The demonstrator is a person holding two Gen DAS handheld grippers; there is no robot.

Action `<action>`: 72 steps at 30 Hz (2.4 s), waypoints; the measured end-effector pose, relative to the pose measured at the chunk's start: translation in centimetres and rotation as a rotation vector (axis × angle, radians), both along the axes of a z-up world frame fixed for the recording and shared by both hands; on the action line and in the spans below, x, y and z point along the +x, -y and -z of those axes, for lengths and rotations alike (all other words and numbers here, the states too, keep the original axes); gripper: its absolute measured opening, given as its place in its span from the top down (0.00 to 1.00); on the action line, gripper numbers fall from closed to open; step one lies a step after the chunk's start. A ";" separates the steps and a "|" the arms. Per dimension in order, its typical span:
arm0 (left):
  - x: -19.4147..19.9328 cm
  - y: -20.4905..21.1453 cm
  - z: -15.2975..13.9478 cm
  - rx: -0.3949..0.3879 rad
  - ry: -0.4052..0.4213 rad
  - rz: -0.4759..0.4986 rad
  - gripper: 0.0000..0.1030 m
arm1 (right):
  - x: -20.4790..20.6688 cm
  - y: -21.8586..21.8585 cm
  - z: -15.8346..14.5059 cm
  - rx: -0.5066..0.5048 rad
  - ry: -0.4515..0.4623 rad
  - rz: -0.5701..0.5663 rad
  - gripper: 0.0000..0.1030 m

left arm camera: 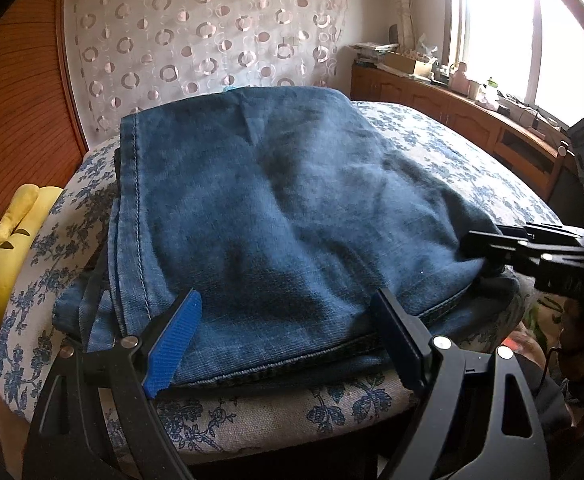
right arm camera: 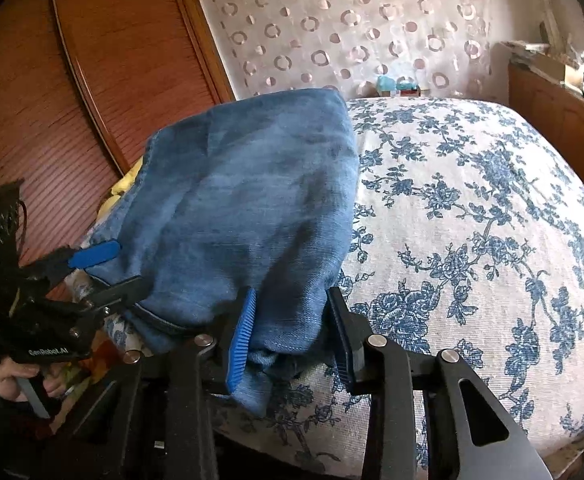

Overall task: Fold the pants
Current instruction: 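Grasp the jeans stack edge with the right gripper and lift it, then lift the jeans stack with the right gripper and fold it over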

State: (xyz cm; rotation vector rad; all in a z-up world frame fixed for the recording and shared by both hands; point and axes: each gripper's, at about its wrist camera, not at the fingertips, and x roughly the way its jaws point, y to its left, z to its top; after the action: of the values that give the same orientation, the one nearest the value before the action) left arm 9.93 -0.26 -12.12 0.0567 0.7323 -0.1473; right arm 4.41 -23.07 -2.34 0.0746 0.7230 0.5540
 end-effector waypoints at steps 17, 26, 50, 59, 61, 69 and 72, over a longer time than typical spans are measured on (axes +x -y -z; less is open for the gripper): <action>-0.1 -0.1 0.2 0.001 0.005 0.018 0.15 | -1.4 -0.3 -2.4 0.088 0.085 -0.022 0.89; -0.5 -1.5 -1.3 -0.066 -0.009 0.008 0.15 | -1.1 -0.7 -3.7 0.103 0.108 -0.049 0.89; -6.2 -11.8 -8.1 -0.057 0.172 -0.205 0.15 | 2.4 -13.3 -6.7 0.064 0.212 -0.351 0.91; -7.0 -15.0 -8.4 -0.061 0.192 -0.274 0.15 | 4.9 -18.3 -2.8 0.016 0.096 -0.476 0.91; -7.1 -15.4 -8.3 -0.062 0.190 -0.282 0.15 | 5.9 -18.7 -1.6 0.012 0.061 -0.480 0.91; -7.0 -15.2 -7.9 -0.062 0.182 -0.278 0.15 | 7.5 -19.0 -2.1 0.023 0.043 -0.453 0.83; -6.9 -15.2 -7.9 -0.067 0.181 -0.273 0.15 | 7.6 -17.9 -3.8 0.048 0.071 -0.430 0.73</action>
State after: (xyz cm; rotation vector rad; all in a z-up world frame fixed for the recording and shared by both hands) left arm 3.00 14.92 -4.18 -0.0930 0.5480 0.0933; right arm 12.00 -5.13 1.49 -0.0587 0.6583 0.9802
